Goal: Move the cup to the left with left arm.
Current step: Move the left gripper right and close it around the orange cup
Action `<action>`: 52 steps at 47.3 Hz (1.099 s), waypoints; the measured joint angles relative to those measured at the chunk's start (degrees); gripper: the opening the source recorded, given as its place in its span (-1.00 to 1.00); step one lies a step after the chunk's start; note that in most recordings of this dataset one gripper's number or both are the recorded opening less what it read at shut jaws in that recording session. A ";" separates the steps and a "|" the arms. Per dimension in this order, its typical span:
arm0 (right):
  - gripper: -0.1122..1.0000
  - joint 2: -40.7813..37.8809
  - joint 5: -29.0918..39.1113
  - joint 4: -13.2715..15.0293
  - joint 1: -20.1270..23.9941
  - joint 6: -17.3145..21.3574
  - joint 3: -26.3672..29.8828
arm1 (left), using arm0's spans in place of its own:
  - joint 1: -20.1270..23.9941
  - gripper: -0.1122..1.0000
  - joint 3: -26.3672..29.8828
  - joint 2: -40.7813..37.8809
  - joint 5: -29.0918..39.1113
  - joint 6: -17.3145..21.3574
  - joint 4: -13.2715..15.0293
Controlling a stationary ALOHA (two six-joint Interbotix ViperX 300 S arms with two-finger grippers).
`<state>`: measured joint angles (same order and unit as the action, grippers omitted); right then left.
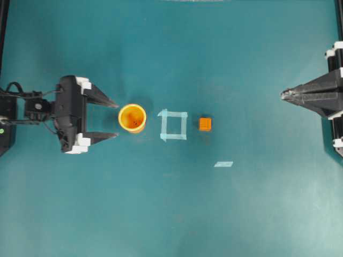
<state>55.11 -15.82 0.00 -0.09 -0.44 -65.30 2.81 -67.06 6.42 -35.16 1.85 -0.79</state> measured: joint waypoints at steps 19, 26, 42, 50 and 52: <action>-0.81 0.09 0.97 0.09 0.00 -0.09 0.09 | 1.05 0.74 3.69 -8.53 -3.16 0.09 0.18; -0.81 0.18 1.49 0.09 0.00 0.00 0.26 | 1.05 0.74 5.62 -10.28 -3.60 0.09 0.18; -0.81 0.18 1.85 0.09 0.00 -0.09 0.44 | 1.05 0.74 7.82 -13.62 -5.45 0.09 0.18; -0.81 0.26 2.20 0.09 0.00 0.00 0.44 | 1.05 0.65 7.91 -13.71 -5.71 1.23 0.09; -0.81 0.18 2.29 0.09 0.00 -0.09 0.44 | 1.05 0.58 7.91 -13.80 -5.71 1.23 0.18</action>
<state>55.28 -13.54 0.09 -0.09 -0.53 -64.86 3.87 -59.15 -7.38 -40.87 3.08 -0.62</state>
